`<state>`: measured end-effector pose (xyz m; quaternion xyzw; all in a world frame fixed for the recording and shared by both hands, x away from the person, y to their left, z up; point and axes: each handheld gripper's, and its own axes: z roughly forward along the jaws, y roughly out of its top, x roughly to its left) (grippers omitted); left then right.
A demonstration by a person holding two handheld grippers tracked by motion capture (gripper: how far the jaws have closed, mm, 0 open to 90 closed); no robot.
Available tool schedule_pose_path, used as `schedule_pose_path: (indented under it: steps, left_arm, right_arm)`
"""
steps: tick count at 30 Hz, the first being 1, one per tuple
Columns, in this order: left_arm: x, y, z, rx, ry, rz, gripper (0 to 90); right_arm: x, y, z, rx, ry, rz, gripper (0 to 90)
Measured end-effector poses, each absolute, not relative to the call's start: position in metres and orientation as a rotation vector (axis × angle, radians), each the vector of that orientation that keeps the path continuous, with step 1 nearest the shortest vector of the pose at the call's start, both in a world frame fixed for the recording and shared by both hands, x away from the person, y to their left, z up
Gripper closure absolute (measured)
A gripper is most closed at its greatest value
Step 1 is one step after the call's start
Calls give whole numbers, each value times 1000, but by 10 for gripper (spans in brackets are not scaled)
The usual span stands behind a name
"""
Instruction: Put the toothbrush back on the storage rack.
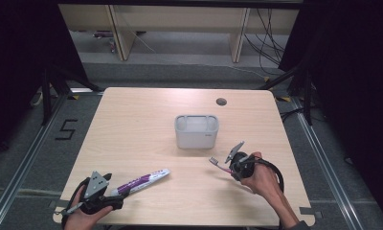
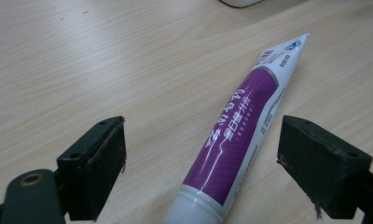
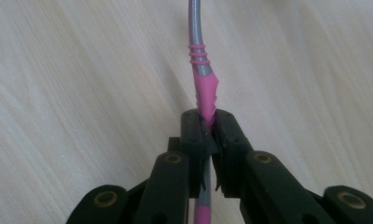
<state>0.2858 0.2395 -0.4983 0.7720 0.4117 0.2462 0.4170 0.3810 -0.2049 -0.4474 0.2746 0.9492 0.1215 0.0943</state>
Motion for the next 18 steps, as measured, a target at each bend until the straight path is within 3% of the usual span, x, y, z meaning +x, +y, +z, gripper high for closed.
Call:
schedule_pose_path:
  steps: [18]
  left_arm:
    - [286, 241, -498, 1940, 1023, 618, 150]
  right_arm:
    - [384, -229, -399, 816, 2566, 802, 839]
